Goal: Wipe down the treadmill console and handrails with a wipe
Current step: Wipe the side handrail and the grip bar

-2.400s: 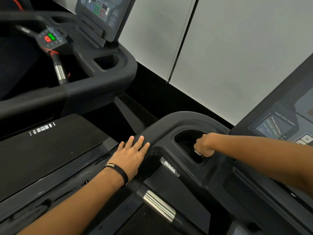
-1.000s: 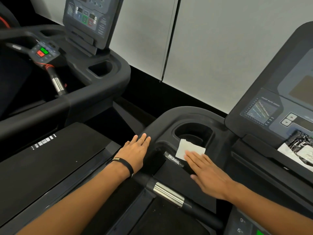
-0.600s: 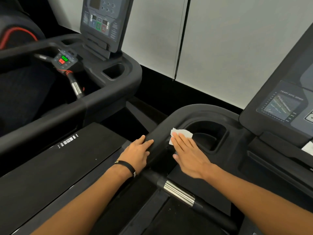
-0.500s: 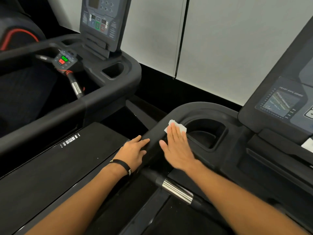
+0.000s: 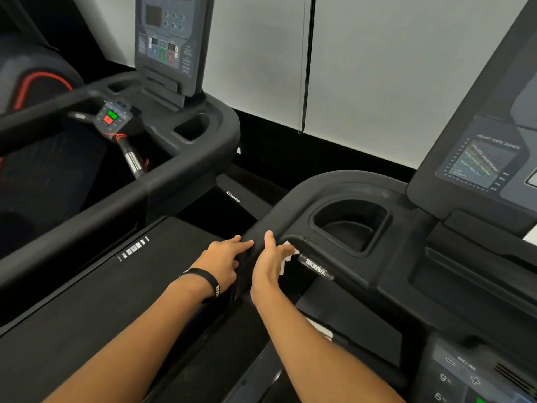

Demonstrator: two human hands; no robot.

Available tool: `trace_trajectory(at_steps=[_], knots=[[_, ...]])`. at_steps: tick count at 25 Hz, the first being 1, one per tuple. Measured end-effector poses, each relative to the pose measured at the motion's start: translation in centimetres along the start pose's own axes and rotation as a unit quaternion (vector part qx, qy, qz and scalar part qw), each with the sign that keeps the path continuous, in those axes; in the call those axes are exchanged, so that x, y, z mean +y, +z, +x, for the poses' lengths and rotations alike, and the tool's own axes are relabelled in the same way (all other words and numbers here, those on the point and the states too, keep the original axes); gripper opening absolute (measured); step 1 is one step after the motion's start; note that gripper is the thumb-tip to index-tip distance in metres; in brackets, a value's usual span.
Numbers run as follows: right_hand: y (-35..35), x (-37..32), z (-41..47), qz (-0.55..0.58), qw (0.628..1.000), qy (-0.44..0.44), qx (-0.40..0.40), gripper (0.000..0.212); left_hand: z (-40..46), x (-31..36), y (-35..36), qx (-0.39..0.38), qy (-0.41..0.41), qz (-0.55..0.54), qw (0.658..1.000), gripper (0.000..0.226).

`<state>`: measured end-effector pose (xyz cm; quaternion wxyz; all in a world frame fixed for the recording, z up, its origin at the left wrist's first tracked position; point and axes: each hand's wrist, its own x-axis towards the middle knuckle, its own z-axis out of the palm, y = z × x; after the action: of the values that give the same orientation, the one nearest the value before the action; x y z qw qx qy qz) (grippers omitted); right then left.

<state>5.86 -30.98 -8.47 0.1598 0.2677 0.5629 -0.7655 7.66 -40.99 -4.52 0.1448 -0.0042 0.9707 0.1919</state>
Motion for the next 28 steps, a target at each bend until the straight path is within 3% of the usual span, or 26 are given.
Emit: trace_trajectory(at_steps=[4,6,8,11,14,16,18,20,23,26,28], knots=[[-0.7,3.1,-3.7,-0.011,0.989,-0.114,-0.098,0.091,-0.2,0.1,-0.1,0.01,0.003,-0.003,1.0,0.065],[0.1,2.0,-2.2,0.041,0.994,-0.097,-0.037,0.097,-0.3,0.2,0.0,0.007,0.003,0.009,1.0,0.065],[0.8,0.0,0.6,0.117,0.992,-0.019,0.048,0.094,-0.4,0.4,0.0,0.004,0.0,0.028,1.0,0.064],[0.8,0.7,1.2,0.173,0.984,-0.003,0.039,0.105,-0.4,0.1,0.1,0.009,0.004,0.009,1.0,0.062],[0.1,4.0,-4.5,0.11,0.99,-0.074,-0.049,0.09,-0.8,-0.8,0.2,0.037,0.009,-0.029,0.999,0.057],[0.3,4.6,-4.4,0.129,0.985,-0.102,-0.049,0.08,-1.1,-1.2,0.4,0.045,0.004,-0.029,0.999,0.055],[0.1,1.9,-1.6,0.188,0.982,-0.005,0.02,0.085,-1.4,-1.1,0.4,0.041,-0.005,-0.021,0.999,0.056],[0.1,-0.2,1.7,0.295,0.949,0.051,0.101,0.094,-1.5,-0.7,0.5,0.035,-0.015,-0.012,0.999,0.057],[-0.5,-1.5,2.9,0.345,0.927,0.093,0.115,0.088,-1.5,-0.3,0.6,0.031,-0.017,0.001,0.999,0.058],[-0.8,-0.2,0.1,0.3,0.95,0.065,0.063,0.067,-1.5,-0.6,0.5,0.028,-0.012,0.017,0.999,0.059],[-0.6,1.7,-2.4,0.196,0.981,0.001,0.003,0.076,-1.5,-1.0,0.6,0.028,-0.008,0.014,0.999,0.058]])
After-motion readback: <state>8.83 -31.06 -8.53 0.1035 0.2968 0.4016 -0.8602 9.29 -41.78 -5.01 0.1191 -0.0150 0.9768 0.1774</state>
